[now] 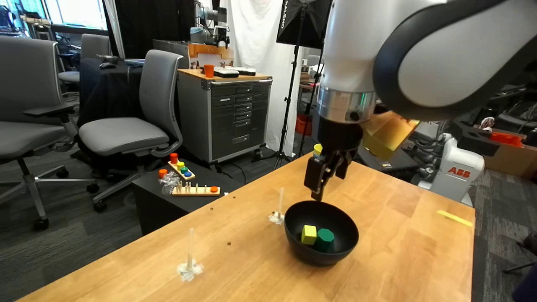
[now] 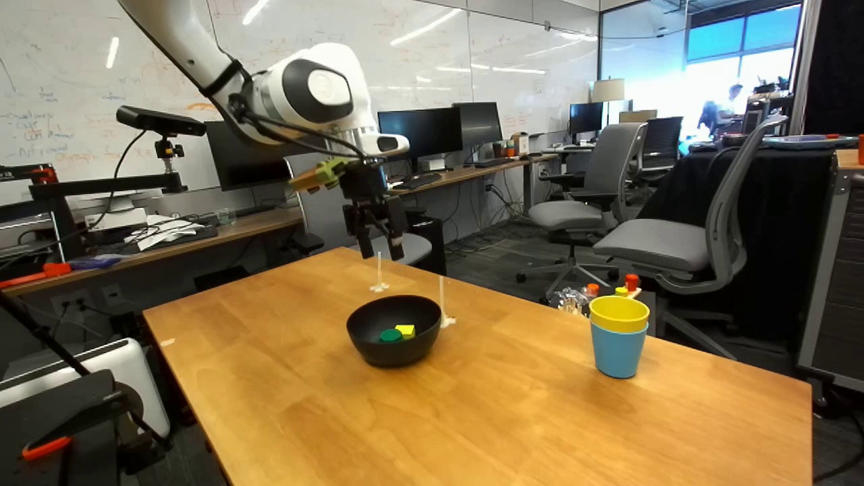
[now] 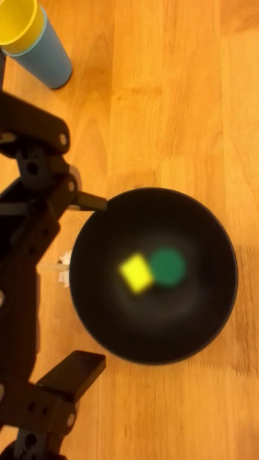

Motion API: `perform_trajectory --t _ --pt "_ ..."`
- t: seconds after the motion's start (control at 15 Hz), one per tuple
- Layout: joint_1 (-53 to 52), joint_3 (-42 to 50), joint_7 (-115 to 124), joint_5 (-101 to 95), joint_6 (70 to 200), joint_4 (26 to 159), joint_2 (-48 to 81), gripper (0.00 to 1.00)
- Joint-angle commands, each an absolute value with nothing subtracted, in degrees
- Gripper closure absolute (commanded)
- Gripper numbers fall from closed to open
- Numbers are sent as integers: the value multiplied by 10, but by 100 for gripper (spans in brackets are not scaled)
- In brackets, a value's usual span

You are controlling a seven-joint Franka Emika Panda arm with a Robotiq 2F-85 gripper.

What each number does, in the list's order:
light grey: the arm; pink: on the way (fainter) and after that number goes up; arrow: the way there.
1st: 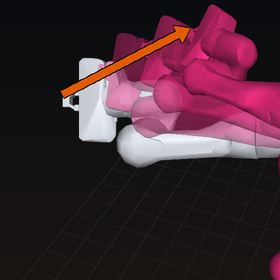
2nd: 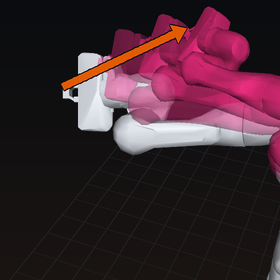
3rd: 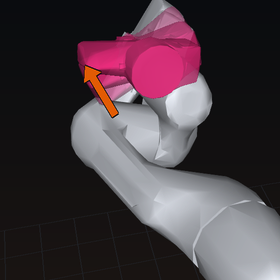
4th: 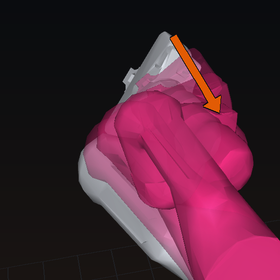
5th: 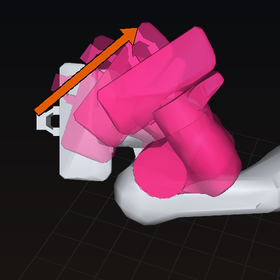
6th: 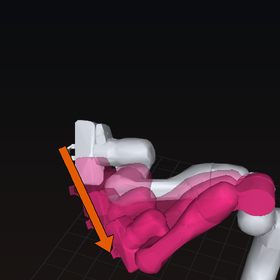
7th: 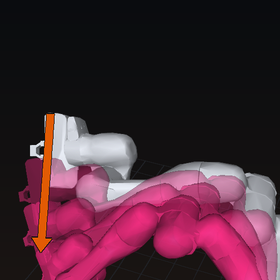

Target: Put the green and yellow blocks one at a time in the bowl

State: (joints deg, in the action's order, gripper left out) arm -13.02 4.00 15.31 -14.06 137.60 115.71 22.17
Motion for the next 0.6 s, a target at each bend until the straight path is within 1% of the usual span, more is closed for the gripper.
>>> perform_trajectory --t 0.0,0.27,0.33,0.53 --pt "-105 -16 76 -89 1331 1209 116 0" --pt "-87 -62 -53 11 1252 1241 42 0" --pt "-97 -51 13 -32 1285 1209 90 0" --pt "-96 -55 7 -26 1278 1214 80 0"
